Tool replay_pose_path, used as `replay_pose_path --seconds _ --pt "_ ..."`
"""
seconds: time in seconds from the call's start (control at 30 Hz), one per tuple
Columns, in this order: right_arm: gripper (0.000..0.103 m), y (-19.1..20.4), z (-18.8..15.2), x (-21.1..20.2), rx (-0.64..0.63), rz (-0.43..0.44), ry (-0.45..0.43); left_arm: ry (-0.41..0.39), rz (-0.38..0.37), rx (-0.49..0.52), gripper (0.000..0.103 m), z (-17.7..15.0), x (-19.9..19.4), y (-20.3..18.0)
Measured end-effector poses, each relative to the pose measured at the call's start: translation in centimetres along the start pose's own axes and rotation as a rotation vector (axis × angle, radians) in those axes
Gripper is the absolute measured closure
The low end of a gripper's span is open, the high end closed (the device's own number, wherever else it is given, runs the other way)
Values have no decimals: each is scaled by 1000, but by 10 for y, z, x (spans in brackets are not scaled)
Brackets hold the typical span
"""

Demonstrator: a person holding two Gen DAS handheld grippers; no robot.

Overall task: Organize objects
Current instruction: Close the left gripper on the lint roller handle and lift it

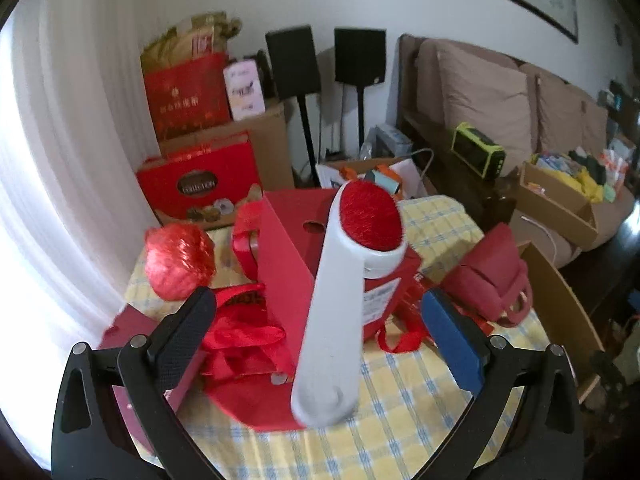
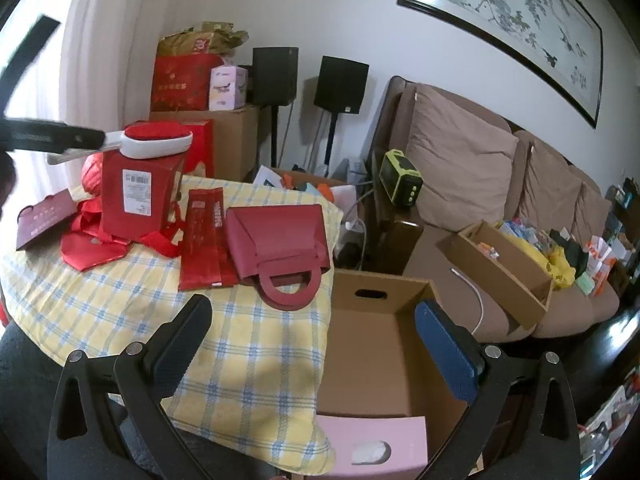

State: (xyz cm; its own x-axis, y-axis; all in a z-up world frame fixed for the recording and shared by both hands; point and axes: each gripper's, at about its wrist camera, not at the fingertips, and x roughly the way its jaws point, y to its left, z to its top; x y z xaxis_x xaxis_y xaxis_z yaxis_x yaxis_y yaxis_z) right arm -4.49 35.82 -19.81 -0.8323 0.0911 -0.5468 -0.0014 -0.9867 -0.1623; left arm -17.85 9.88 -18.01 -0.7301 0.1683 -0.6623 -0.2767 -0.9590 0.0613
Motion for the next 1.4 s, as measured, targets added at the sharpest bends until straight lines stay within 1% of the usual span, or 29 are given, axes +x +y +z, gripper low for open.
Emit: replay_pose_path --seconds 0.03,0.07,0.1,0.13,0.17,0.2,0.23,0.3,0.33,0.37,0.43,0.6,0.63,0.7,0.77,0.8,0.83,0.9,0.93,0.97,1.0,1.07,1.1,1.17,1.2,1.23,1.33,1.37,1.4 --pt "1 -1 0 1 -2 -3 3 3 -7 -9 8 0 7 1" --pt "1 -1 -1 1 -4 -5 5 11 -9 -18 22 -1 12 3" --pt "1 -1 -1 2 -5 -7 4 27 -19 -29 31 -2 17 3" --pt "1 -2 -2 3 -4 -6 5 44 -45 -42 50 -4 21 4" --pt "1 -2 -2 3 -1 -4 8 64 -76 -59 73 -5 24 5" --pt "1 -3 -2 4 3 -1 13 81 -89 -82 78 -7 26 7" --pt "1 -3 -2 5 6 0 15 77 -86 -103 83 -8 26 11" --pt "1 -3 -3 5 7 2 18 74 -123 -146 90 -10 24 18" --pt "1 -3 -3 4 7 1 16 72 -140 -157 98 -11 23 22" --pt "1 -3 -3 4 7 1 13 71 -154 -159 103 -11 21 24" --pt "1 -3 -4 3 13 7 10 67 -156 -144 103 -10 16 25" --pt "1 1 -4 3 6 19 15 98 -99 -62 102 -12 8 16" --pt "1 2 -3 2 -4 18 15 109 -91 -52 100 -12 6 16" --pt "1 4 -3 1 -17 15 13 119 -79 -29 83 -11 -1 17" --pt "1 5 -3 1 -29 12 15 110 -45 0 42 -7 -13 22" --pt "1 5 -3 1 -34 10 17 100 -19 6 32 -4 -19 27" --pt "1 4 -4 0 -36 10 17 100 7 19 18 0 -27 32" --pt "1 1 -3 0 -28 4 16 100 37 69 17 6 -43 35" --pt "1 -2 -3 0 -20 5 15 82 41 92 17 10 -53 36" --pt "1 -5 -3 0 -5 9 14 75 28 102 15 14 -61 38" --pt "1 -7 -3 0 4 14 14 77 -5 105 14 18 -67 38" --pt "1 -10 -3 0 23 22 19 105 -120 98 2 29 -71 34" --pt "1 -11 -3 1 28 21 22 147 -198 112 1 35 -67 28" --pt "1 -11 -3 1 29 18 27 182 -256 172 1 44 -56 16" --pt "1 -10 -3 0 25 19 26 193 -261 211 1 49 -47 9" --pt "1 -9 -3 -1 19 18 23 221 -251 256 1 54 -33 1" --pt "1 -7 -2 -3 6 15 17 352 -194 319 3 61 12 -12" --pt "1 -6 -2 -3 4 16 17 390 -184 327 10 61 24 -15" --pt "1 -6 -2 -2 3 15 18 424 -175 338 15 60 35 -17"
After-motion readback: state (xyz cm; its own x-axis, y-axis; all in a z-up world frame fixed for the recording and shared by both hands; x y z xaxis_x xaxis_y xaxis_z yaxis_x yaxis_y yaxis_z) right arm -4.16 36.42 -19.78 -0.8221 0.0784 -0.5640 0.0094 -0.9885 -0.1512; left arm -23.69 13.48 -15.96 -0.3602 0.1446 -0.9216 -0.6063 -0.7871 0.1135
